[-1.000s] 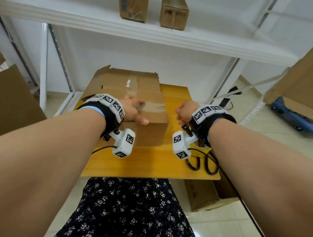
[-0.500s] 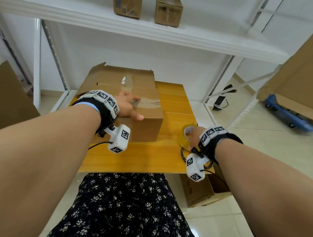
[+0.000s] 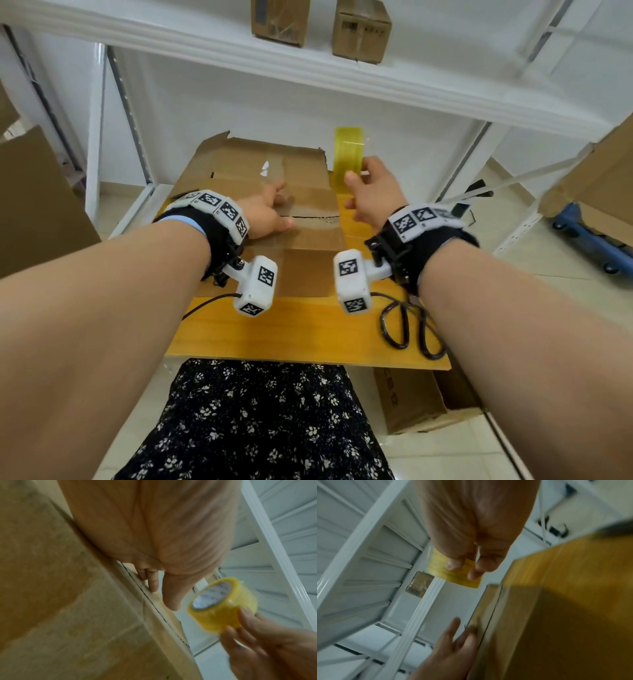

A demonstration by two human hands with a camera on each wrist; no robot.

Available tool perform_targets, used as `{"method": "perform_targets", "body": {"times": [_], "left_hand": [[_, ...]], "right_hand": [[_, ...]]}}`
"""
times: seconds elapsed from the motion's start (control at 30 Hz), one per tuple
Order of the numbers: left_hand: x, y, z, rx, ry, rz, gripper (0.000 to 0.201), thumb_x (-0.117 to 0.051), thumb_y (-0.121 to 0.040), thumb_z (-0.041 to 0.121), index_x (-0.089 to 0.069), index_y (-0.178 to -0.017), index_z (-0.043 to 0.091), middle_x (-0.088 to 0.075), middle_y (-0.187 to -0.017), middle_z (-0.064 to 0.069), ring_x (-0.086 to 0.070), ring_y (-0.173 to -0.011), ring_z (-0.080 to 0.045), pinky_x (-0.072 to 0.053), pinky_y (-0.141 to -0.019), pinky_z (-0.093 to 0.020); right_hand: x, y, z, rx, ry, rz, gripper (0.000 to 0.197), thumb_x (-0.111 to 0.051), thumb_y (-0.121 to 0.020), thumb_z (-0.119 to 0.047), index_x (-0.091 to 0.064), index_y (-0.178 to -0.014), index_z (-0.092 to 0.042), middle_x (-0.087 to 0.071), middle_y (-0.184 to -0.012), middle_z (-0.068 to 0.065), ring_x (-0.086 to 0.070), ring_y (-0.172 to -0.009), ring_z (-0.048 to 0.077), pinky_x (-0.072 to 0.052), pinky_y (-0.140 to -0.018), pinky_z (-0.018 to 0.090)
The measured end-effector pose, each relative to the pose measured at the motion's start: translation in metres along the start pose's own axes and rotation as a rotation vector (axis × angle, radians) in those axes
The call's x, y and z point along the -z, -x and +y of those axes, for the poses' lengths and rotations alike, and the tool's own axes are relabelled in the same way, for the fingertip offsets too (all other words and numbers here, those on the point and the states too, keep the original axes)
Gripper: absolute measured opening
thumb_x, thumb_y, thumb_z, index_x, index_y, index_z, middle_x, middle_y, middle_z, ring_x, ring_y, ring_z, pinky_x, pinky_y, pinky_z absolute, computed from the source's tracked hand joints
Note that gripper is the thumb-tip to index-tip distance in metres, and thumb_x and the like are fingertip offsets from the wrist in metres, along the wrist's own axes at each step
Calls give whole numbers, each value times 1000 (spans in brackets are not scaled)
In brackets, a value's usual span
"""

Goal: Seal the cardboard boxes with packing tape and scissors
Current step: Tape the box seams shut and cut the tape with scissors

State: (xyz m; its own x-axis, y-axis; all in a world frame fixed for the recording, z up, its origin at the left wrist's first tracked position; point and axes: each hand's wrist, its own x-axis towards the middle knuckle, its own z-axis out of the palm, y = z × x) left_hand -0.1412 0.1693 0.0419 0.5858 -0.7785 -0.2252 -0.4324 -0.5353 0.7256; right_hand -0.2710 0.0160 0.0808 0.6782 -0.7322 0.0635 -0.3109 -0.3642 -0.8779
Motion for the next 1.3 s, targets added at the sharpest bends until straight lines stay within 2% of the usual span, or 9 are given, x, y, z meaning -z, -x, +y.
{"method": "perform_targets", "body": {"times": [0.2,0.33,0.47,0.57,0.73,0.8,1.0,1.13,1.3], "left_hand": [[3,0,-11,5,532,43,90,-74,-75,22,-24,-150,22,-51,-140,-5,-53,-124,-26,-41,-107,-49],[8,5,-15,-24,737,16,59,-67,-86,17,-42,-140,15,-52,-136,-13,-55,-122,-31,-44,-104,-52],[8,10,-7,-59,785,14,24,-57,-92,2,-60,-113,14,-65,-110,-8,-63,-100,-22,-53,-84,-36],[13,10,-3,-27,807,98,28,-62,-81,-1,-62,-107,9,-68,-102,-11,-65,-95,-23,-51,-90,-40],[34,3,5,-2,598,402,48,-66,-72,2,-54,-114,21,-58,-115,-6,-56,-113,-24,-44,-103,-39],[43,3,13,-93,500,372,59,-64,-74,2,-50,-126,25,-53,-116,0,-53,-111,-19,-45,-100,-36],[53,6,32,-230,177,238,55,-64,-69,22,-60,-120,40,-58,-131,3,-59,-114,-14,-49,-101,-39],[55,8,42,-274,19,254,38,-57,-86,22,-63,-114,46,-61,-125,5,-65,-102,-16,-54,-92,-39],[54,6,48,-305,-21,359,27,-49,-94,13,-68,-103,31,-66,-107,3,-64,-94,-20,-53,-87,-36]], "right_hand": [[-79,16,11,63,-298,-110,15,-45,-103,-24,-49,-116,-29,-66,-111,5,-73,-90,24,-62,-72,39],[-81,17,15,71,-280,-139,21,-42,-104,-25,-47,-124,-31,-64,-113,3,-70,-86,15,-57,-67,26],[-79,21,13,96,-229,-172,27,-42,-104,-26,-46,-131,-28,-63,-114,3,-67,-84,15,-58,-70,27],[-79,23,10,102,-205,-194,28,-42,-105,-27,-44,-133,-28,-62,-114,2,-66,-85,15,-59,-75,30],[-79,25,12,114,-198,-211,27,-43,-104,-27,-46,-131,-29,-63,-112,-1,-65,-82,14,-57,-76,29],[-80,25,12,128,-192,-212,25,-44,-104,-28,-47,-128,-33,-62,-109,-5,-65,-80,14,-57,-75,29],[-81,23,13,135,-159,-223,17,-46,-103,-27,-52,-119,-32,-63,-112,-2,-63,-75,11,-55,-71,30],[-80,23,13,141,-134,-241,16,-47,-103,-27,-53,-119,-26,-63,-112,1,-63,-76,11,-56,-75,32],[-80,22,13,146,-122,-254,16,-48,-103,-26,-52,-119,-23,-61,-110,1,-62,-77,11,-55,-73,30]]}}
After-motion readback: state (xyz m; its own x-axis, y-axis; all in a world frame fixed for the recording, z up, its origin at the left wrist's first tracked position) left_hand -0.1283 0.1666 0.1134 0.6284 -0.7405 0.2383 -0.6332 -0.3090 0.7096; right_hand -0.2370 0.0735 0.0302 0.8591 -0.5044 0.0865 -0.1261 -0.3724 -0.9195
